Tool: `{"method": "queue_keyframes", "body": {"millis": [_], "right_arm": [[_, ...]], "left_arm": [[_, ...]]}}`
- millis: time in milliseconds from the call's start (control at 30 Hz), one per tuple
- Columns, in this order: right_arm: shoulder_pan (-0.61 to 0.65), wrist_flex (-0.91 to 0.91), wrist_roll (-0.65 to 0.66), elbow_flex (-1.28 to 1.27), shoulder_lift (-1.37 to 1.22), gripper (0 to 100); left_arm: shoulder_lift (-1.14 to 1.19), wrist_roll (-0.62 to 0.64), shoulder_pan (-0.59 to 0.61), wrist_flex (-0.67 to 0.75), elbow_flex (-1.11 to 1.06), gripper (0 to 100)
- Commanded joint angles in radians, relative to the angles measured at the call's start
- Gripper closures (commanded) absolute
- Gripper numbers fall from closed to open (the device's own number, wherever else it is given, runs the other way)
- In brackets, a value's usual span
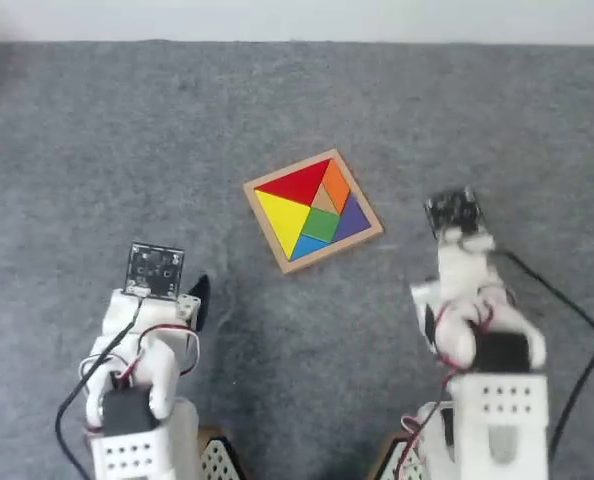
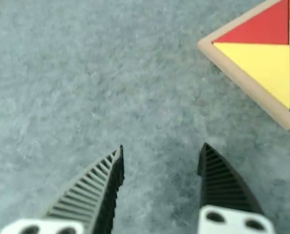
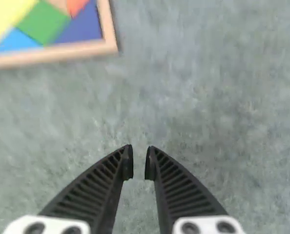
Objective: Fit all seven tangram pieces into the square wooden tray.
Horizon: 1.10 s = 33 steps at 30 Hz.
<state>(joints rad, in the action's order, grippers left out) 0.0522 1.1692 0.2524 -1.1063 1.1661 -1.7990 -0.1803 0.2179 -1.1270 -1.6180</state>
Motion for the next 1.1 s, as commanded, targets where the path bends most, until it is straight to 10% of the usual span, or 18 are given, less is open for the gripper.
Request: {"method": "queue_keyframes", "body": {"millis": [0,333,733,1067], "right_arm": [[-0.036,-0.031,0.029,-0.172,0.239,93.5],[-0.214,-0.107,0.037,-0.562,0.668,93.8],[-0.625,0.087,0.037,-0.58,0.593,93.9],[-0.668,0.088,0.037,-0.58,0.593,93.9]], "left_arm": [[-0.014,-0.006,0.005,0.061,-0.067,76],[-0.014,-0.008,0.006,-0.083,-0.065,76],[-0.018,-0.011,0.005,-0.138,-0.065,76],[-0.018,-0.011,0.005,-0.138,-0.065,76]]}}
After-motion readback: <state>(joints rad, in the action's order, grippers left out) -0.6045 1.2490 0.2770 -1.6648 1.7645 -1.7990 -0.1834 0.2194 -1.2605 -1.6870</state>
